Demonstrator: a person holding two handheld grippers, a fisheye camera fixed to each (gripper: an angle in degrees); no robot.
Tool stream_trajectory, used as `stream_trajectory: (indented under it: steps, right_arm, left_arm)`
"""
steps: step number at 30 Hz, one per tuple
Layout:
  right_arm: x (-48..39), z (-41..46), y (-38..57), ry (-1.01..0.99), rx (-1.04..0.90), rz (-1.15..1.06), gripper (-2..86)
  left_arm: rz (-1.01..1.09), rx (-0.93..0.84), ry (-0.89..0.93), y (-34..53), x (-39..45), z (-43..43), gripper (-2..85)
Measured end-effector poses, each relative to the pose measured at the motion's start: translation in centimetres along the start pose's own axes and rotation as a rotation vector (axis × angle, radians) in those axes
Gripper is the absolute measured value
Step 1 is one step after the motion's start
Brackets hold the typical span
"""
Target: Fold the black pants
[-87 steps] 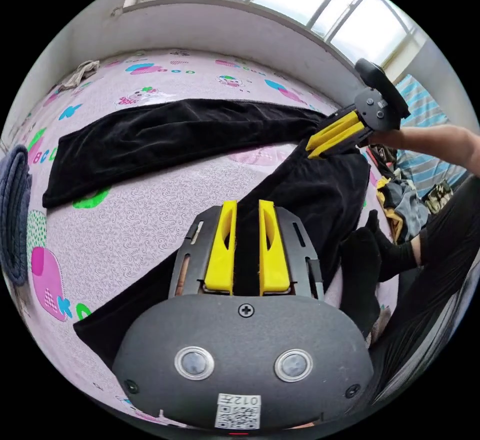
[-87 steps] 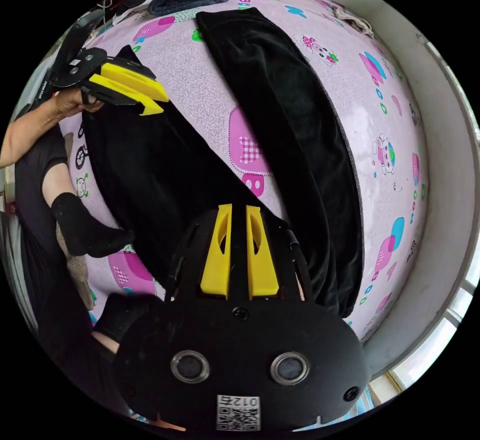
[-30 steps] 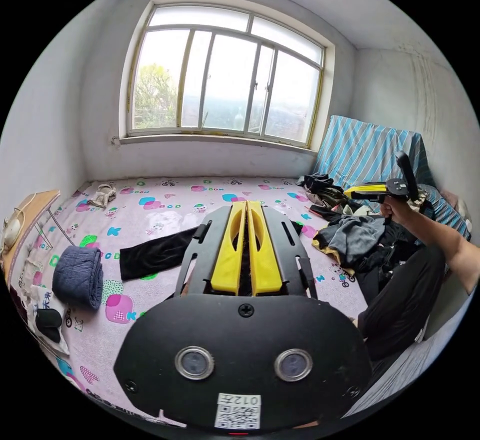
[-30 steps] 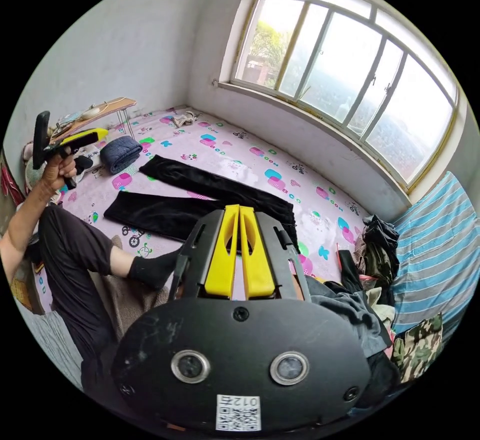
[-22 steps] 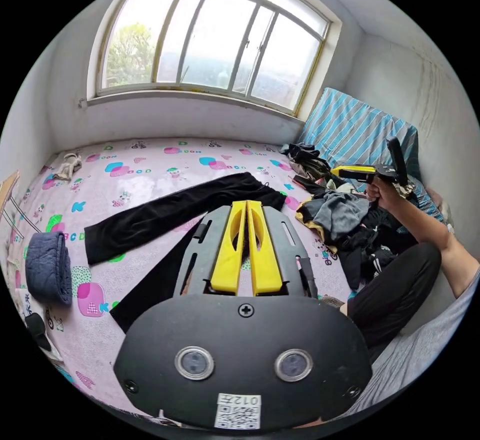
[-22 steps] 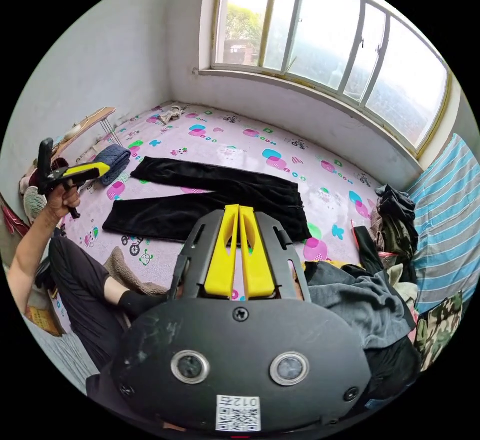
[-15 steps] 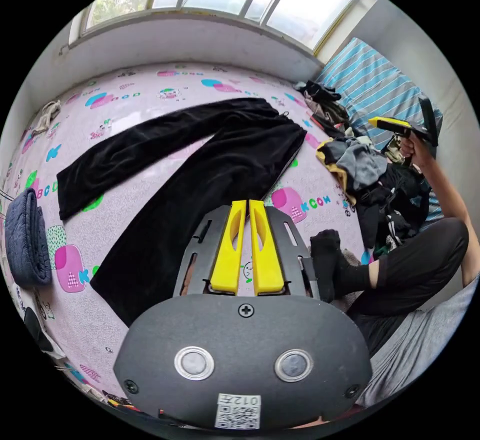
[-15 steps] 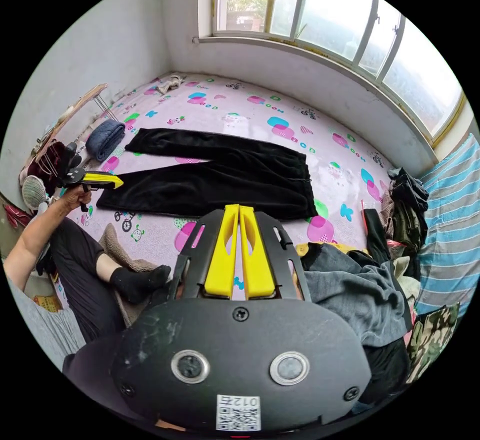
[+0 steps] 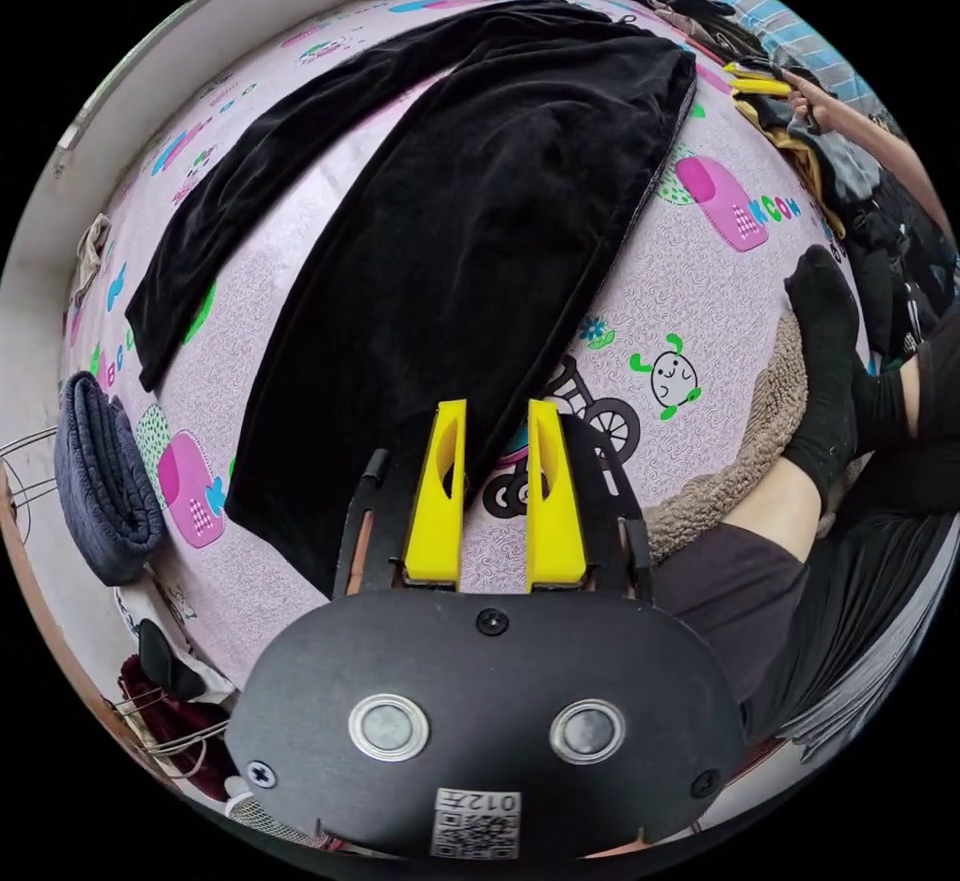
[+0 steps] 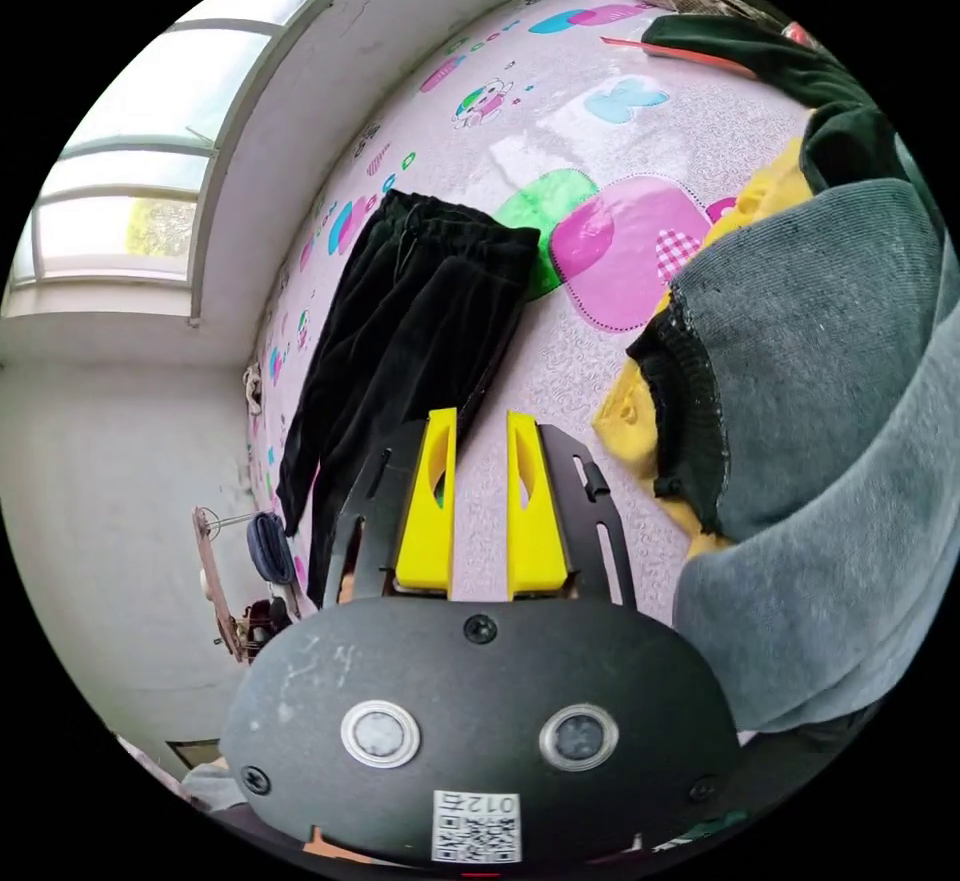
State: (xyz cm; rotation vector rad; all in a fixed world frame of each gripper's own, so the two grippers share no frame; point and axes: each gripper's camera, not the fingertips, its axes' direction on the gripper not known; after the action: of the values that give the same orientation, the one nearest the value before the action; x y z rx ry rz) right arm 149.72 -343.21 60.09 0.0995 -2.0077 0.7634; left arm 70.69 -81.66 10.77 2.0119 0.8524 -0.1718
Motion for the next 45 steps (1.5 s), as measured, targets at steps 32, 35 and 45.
stream_trajectory:
  steps: [32, 35, 45]
  right_arm:
    - [-9.2, -7.7, -3.7, 0.204, -0.367, -0.317, -0.8]
    - [-8.0, -8.2, 0.6, 0.206, -0.431, -0.344, -0.9]
    - [-2.7, -10.5, 7.2, 0.158, -0.407, -0.232, -0.9]
  left_arm:
    - [-0.674, -0.188, -0.016, 5.2, -18.3, -2.0, 2.1]
    - [-0.697, -0.19, 0.018, 6.5, -19.5, -2.0, 2.2]
    - [-0.792, -0.039, -0.076, 8.4, -19.9, -5.1, 2.6]
